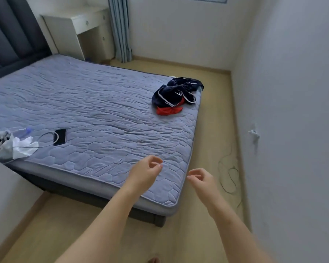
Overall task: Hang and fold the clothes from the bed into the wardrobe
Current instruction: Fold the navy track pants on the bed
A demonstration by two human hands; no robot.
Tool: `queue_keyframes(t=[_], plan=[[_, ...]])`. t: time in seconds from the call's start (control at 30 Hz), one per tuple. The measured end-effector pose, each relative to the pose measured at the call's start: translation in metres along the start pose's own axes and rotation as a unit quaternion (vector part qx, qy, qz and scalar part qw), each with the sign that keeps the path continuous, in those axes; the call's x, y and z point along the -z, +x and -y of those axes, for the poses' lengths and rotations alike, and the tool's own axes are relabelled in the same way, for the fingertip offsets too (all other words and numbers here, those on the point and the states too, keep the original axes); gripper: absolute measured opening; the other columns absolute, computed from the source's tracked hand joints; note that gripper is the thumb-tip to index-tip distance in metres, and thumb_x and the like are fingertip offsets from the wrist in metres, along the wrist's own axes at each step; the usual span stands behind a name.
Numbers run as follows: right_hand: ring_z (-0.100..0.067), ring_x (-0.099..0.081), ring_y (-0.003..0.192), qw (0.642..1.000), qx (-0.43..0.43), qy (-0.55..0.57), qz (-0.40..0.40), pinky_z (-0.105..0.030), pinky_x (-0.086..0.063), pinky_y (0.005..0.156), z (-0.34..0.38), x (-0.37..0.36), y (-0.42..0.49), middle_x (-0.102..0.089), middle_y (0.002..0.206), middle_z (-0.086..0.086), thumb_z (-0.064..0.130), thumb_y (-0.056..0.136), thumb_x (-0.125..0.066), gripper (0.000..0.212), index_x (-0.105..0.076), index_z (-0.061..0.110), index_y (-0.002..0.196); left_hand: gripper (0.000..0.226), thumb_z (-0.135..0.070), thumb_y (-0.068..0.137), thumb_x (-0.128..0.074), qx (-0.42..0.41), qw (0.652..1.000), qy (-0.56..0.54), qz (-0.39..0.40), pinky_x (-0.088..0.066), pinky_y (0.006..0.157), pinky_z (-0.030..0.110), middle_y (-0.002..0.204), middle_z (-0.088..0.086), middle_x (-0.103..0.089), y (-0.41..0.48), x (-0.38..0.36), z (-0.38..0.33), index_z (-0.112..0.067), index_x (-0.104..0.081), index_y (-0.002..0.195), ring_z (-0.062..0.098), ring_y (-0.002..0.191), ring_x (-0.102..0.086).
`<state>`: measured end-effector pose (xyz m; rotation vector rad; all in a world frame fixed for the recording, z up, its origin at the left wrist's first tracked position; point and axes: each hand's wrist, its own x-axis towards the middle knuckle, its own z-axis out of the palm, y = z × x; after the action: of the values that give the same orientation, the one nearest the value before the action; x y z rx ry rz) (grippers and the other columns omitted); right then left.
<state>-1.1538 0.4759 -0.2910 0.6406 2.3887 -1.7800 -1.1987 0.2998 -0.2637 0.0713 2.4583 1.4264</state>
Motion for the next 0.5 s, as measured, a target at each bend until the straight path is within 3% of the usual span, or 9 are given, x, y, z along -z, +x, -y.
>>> queue_keyframes(t=[0.07, 0.17, 0.27, 0.37, 0.5], plan=[[-0.002, -0.05, 0.064, 1.0, -0.011, 0.004, -0.01, -0.005, -0.036, 0.049, 0.004, 0.006, 0.015, -0.058, 0.076, 0.006, 0.006, 0.086, -0.058, 0.009, -0.059, 0.013, 0.092, 0.006, -0.022, 0.093, -0.054, -0.003, 1.0, -0.002, 0.025, -0.042, 0.063, 0.022, 0.093, -0.006, -0.06, 0.024, -0.007, -0.008, -0.027, -0.056, 0.095, 0.015, 0.093, -0.061], [-0.005, -0.05, 0.065, 0.999, -0.033, 0.012, -0.024, -0.013, -0.04, 0.057, 0.004, 0.024, 0.031, -0.059, 0.077, 0.003, 0.009, 0.087, -0.058, 0.007, -0.057, 0.015, 0.089, 0.009, -0.022, 0.092, -0.055, -0.01, 0.998, 0.02, 0.055, -0.042, 0.062, 0.02, 0.091, -0.008, -0.061, 0.054, -0.021, -0.018, -0.031, -0.056, 0.09, 0.013, 0.091, -0.061], [-0.008, -0.052, 0.069, 0.998, -0.049, 0.009, -0.043, -0.023, -0.04, 0.062, 0.007, 0.05, 0.057, -0.06, 0.083, 0.003, 0.015, 0.087, -0.058, 0.008, -0.056, 0.023, 0.086, 0.016, -0.021, 0.09, -0.056, -0.013, 0.997, 0.026, 0.065, -0.042, 0.068, 0.026, 0.089, -0.007, -0.064, 0.085, -0.036, -0.035, -0.035, -0.055, 0.083, 0.015, 0.089, -0.063], [-0.009, -0.052, 0.068, 0.997, -0.052, 0.019, -0.06, -0.022, -0.037, 0.056, 0.012, 0.078, 0.087, -0.06, 0.083, 0.006, 0.016, 0.087, -0.056, 0.01, -0.056, 0.025, 0.085, 0.021, -0.016, 0.089, -0.057, -0.017, 0.997, 0.02, 0.071, -0.047, 0.077, 0.031, 0.085, -0.003, -0.065, 0.119, -0.057, -0.055, -0.034, -0.055, 0.079, 0.019, 0.084, -0.063], [-0.009, -0.052, 0.071, 0.996, -0.051, 0.029, -0.061, -0.022, -0.037, 0.058, 0.011, 0.125, 0.143, -0.059, 0.085, 0.005, 0.016, 0.09, -0.055, 0.007, -0.056, 0.023, 0.089, 0.018, -0.017, 0.089, -0.057, -0.009, 0.997, -0.006, 0.081, -0.041, 0.057, 0.021, 0.084, -0.005, -0.066, 0.175, -0.092, -0.086, -0.032, -0.058, 0.081, 0.018, 0.081, -0.065]])
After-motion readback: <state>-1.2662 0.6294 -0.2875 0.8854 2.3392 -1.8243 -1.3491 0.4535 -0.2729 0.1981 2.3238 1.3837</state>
